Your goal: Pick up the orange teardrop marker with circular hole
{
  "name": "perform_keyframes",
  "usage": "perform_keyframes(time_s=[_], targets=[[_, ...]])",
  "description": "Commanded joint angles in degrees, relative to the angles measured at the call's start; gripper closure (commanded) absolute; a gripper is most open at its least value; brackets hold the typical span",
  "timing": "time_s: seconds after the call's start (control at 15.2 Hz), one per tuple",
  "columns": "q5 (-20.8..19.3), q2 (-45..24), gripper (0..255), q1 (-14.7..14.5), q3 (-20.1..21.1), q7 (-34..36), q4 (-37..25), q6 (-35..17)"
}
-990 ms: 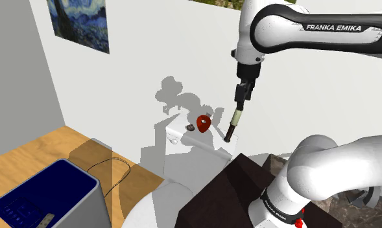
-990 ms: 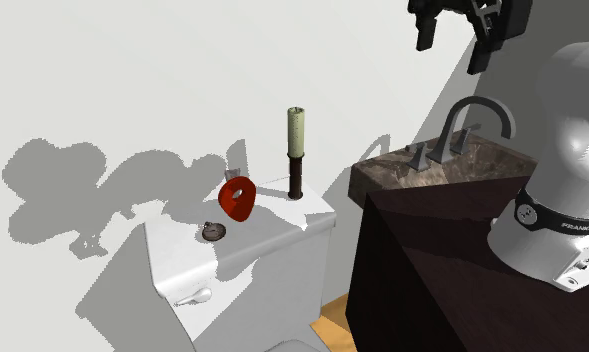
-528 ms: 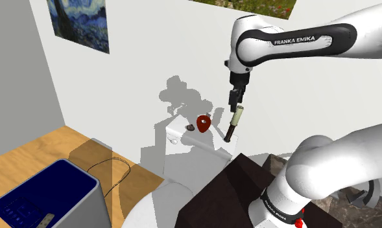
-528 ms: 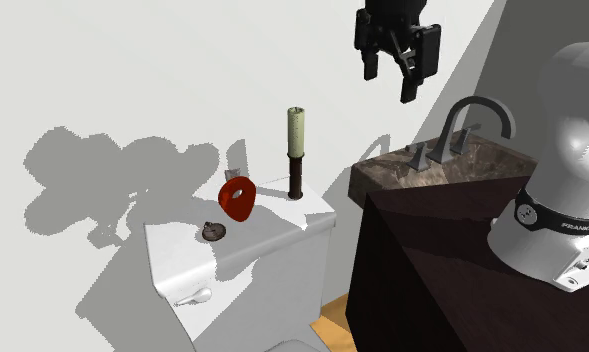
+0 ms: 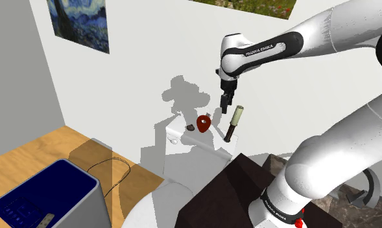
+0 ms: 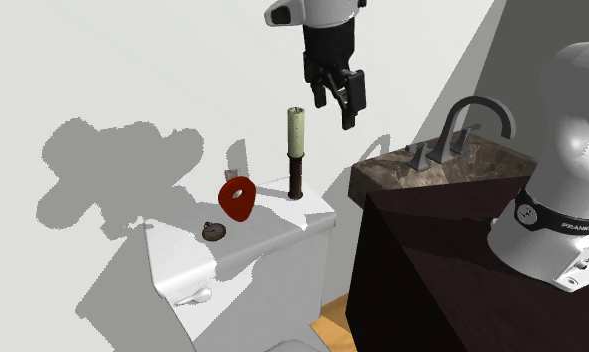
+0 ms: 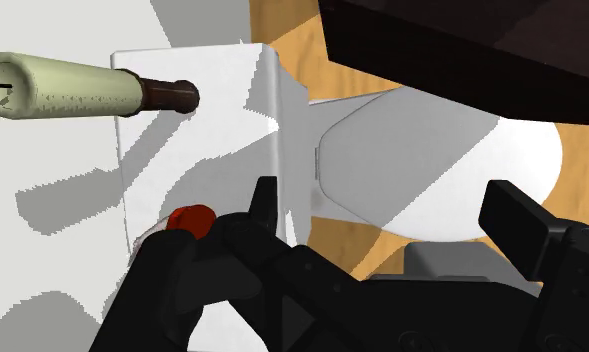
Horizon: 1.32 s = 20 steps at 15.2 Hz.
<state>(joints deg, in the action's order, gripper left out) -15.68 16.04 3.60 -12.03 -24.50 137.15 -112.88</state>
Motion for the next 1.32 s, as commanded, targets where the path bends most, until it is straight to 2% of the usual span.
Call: perform_keyframes(time_s=[0.0,0.66,1.25], targets=[[0.0,-3.7,0,0.2,-1.1,-1.8,-1.0,-3.1],[4.8,-26.7,0,2.7,-4.2,-12.9,-14.3,-13.5],[10.2,-47.6,0,7.7,-2.3,-21.6,-33.0,-15.9]])
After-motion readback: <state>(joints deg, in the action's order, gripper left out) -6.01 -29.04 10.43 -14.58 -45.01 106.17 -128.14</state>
